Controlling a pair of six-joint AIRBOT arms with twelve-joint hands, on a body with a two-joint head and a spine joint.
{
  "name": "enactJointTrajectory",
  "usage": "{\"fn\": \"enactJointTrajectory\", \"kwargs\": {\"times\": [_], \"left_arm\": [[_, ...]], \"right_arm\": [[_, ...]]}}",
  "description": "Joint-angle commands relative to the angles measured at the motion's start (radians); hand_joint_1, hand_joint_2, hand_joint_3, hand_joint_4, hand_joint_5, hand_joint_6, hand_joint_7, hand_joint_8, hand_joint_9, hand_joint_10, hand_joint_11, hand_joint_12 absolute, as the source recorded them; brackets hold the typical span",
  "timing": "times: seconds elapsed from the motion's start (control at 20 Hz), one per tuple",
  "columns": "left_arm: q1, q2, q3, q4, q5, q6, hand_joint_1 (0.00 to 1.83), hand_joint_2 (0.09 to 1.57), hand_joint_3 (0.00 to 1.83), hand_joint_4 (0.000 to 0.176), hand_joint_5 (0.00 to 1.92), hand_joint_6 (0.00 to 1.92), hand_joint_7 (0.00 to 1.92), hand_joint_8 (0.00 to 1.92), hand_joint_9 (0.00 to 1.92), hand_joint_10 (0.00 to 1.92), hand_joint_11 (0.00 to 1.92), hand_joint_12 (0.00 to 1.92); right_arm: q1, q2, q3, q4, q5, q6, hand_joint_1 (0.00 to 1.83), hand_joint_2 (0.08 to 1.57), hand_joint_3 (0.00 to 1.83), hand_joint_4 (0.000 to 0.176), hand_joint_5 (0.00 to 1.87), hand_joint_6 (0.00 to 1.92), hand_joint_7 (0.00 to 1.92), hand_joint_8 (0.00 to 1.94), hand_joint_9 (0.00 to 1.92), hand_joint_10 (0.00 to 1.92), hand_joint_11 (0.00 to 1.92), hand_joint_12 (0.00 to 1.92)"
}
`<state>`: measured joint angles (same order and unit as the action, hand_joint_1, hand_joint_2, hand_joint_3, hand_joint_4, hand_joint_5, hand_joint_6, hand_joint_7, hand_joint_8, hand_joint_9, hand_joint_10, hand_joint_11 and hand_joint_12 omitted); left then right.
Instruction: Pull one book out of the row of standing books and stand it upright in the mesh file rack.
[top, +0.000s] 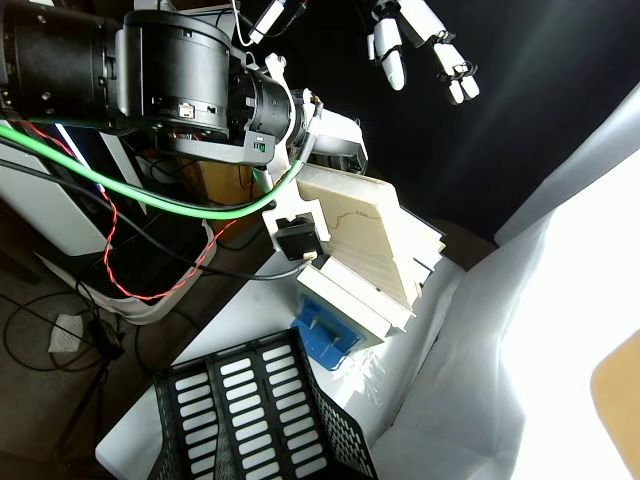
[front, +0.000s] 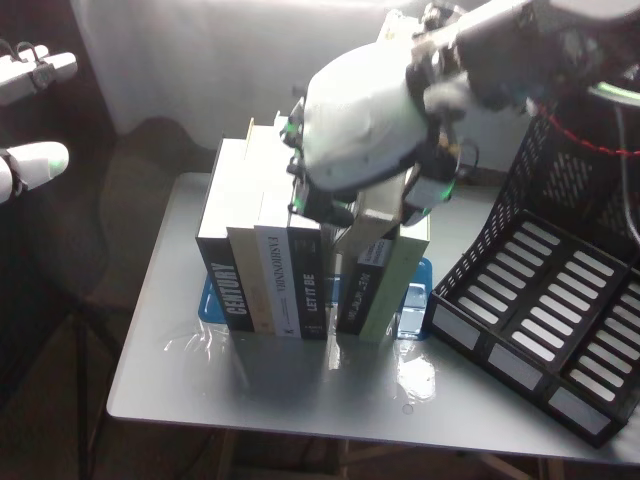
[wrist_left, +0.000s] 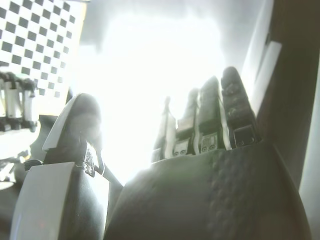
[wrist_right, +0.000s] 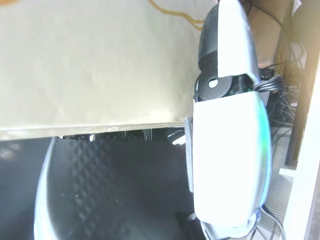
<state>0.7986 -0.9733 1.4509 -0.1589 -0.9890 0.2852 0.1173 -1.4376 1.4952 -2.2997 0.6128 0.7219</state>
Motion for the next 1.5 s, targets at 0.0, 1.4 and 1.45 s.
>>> {"fn": "enactJointTrajectory", "kwargs": {"times": [0.0, 1.4, 1.45], "left_arm": [[-0.006, 0.013, 0.008, -0.036, -0.102, 0.0, 0.46, 1.35, 0.0, 0.049, 0.15, 0.01, 0.0, 0.0, 0.0, 0.0, 0.0, 0.0], [-0.034, 0.008, -0.006, -0.003, -0.066, -0.004, 0.35, 1.37, 0.01, 0.094, 0.11, 0.0, 0.0, 0.0, 0.0, 0.0, 0.0, 0.0], [-0.032, 0.009, -0.007, -0.004, -0.065, -0.004, 0.33, 1.38, 0.01, 0.101, 0.11, 0.0, 0.0, 0.0, 0.0, 0.0, 0.0, 0.0]], "right_arm": [[0.022, 0.023, 0.014, 0.021, -0.041, -0.001, 1.35, 1.18, 0.0, 0.0, 0.82, 1.24, 0.81, 1.17, 0.79, 1.44, 0.61, 1.79], [0.439, 0.47, -0.187, -0.52, -0.05, 0.46, 1.25, 1.17, 0.0, 0.0, 0.87, 0.95, 0.89, 1.41, 0.95, 1.81, 0.95, 1.92], [0.409, 0.469, -0.182, -0.52, -0.053, 0.461, 1.25, 1.16, 0.0, 0.0, 0.88, 0.94, 0.94, 1.34, 1.03, 1.79, 1.03, 1.92]]}}
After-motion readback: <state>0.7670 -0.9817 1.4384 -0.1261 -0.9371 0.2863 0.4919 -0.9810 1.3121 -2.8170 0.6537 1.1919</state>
